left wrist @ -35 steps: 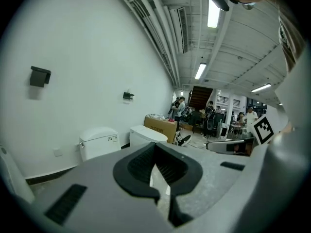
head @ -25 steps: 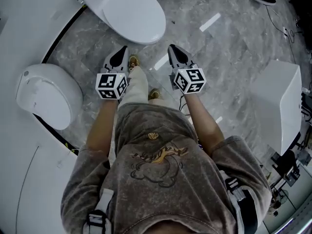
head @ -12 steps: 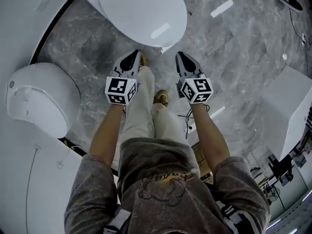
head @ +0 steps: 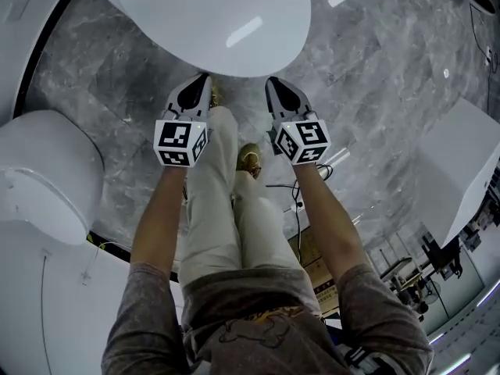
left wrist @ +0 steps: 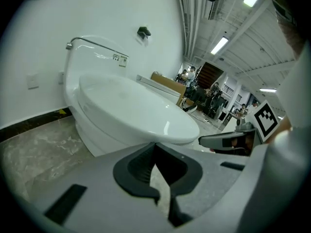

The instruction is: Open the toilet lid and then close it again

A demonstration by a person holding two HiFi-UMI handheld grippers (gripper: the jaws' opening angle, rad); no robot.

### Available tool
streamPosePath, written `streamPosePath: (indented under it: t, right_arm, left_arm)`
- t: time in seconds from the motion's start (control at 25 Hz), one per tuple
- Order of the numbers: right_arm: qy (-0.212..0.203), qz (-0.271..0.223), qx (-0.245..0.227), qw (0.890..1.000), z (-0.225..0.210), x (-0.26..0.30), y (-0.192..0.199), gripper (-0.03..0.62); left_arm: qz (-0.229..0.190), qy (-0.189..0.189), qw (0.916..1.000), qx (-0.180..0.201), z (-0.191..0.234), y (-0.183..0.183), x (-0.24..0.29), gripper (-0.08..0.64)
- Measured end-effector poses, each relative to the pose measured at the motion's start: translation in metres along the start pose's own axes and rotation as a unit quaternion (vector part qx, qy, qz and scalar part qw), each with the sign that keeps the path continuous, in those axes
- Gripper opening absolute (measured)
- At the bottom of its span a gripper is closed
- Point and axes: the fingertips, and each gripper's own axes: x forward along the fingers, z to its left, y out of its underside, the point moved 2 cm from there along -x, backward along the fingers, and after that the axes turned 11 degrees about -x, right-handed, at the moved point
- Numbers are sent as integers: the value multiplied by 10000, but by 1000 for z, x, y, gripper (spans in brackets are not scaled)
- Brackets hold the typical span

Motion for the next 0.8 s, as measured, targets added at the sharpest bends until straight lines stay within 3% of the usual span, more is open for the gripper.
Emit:
streamPosePath:
  t: [0.36,0.8]
  right_arm:
    - [23,-30,-144,9999,-4,11,3,28]
    - [-223,-156,-385,9989,1,-7,-32,28]
  left_arm:
    - [-69,0,9998,-180,5,2,13,9]
    - [-237,47,9991,-359,-9,-21,-3,8]
